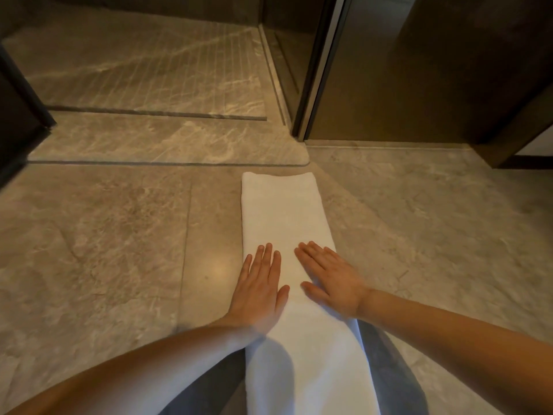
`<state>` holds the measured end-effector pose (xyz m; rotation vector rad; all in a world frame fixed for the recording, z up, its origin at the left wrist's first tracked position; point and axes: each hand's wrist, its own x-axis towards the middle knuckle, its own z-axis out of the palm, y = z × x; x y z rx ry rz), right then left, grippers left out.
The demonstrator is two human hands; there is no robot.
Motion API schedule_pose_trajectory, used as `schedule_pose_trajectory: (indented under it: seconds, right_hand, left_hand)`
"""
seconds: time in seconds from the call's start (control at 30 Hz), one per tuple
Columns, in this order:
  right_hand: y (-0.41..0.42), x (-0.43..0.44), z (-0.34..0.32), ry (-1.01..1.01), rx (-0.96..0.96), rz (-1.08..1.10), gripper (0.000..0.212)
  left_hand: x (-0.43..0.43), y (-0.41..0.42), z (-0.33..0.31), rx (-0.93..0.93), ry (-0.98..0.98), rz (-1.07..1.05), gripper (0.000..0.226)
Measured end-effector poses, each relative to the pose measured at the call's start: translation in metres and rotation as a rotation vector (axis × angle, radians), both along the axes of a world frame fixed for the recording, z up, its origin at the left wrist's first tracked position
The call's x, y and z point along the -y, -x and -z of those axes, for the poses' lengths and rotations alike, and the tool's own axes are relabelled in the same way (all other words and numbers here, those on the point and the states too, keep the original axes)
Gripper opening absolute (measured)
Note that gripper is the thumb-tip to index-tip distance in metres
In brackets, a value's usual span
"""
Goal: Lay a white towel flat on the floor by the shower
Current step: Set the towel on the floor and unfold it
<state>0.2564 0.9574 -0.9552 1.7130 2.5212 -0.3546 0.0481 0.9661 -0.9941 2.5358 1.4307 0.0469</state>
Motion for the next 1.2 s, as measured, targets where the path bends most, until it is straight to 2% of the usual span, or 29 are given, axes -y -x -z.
schedule_pose_trajectory:
  seconds: [0.1,0.17,0.27,0.33,0.4,0.5,0.63,0.7,0.8,0.93,1.03,1.1,1.2]
  right_hand:
    - [-0.006,0.012,-0.014,-0.100,-0.200,0.362,0.069]
    - [-0.008,0.025,-0.015,-0.051,-0.252,0.568,0.064]
    - [-0.011,0.040,-0.008,0.083,-0.321,0.695,0.041]
    - [-0.012,0.042,-0.008,0.134,-0.365,0.731,0.031]
    - [-0.010,0.041,-0.009,0.155,-0.426,0.761,0.022]
    - [-0.008,0.043,-0.012,0.139,-0.559,0.840,0.018]
    - [-0.010,0.051,-0.016,0.202,-0.779,0.878,0.037]
    - [-0.010,0.057,-0.019,0.256,-0.830,0.846,0.048]
    - [-0.009,0.063,-0.021,0.293,-0.815,0.792,0.063]
    - [-0.006,0.066,-0.024,0.266,-0.789,0.760,0.068]
    - [-0.006,0.067,-0.025,0.243,-0.777,0.731,0.071]
    - [-0.006,0.069,-0.027,0.252,-0.775,0.691,0.073]
    - [-0.006,0.069,-0.032,0.346,-0.776,0.650,0.065]
  left_hand:
    - [-0.010,0.001,-0.012,-0.023,-0.046,0.087,0.065]
    - [-0.026,-0.006,-0.025,0.084,-0.062,0.179,0.052]
    - [-0.053,-0.037,-0.043,0.341,0.107,0.152,0.038]
    - [-0.064,-0.059,-0.049,0.407,0.269,0.100,0.041]
    - [-0.070,-0.075,-0.047,0.367,0.345,0.141,0.047]
    - [-0.075,-0.085,-0.042,0.267,0.359,0.175,0.054]
    - [-0.078,-0.088,-0.041,0.250,0.356,0.174,0.057]
    - [-0.078,-0.089,-0.041,0.250,0.363,0.199,0.053]
    - [-0.080,-0.091,-0.042,0.264,0.430,0.181,0.043]
    - [-0.083,-0.091,-0.049,0.404,0.656,0.070,0.030]
    - [-0.082,-0.093,-0.049,0.496,0.554,0.035,0.010]
    - [-0.080,-0.092,-0.046,0.486,0.496,0.031,0.021]
    - [-0.080,-0.085,-0.048,0.562,0.614,-0.032,0.045]
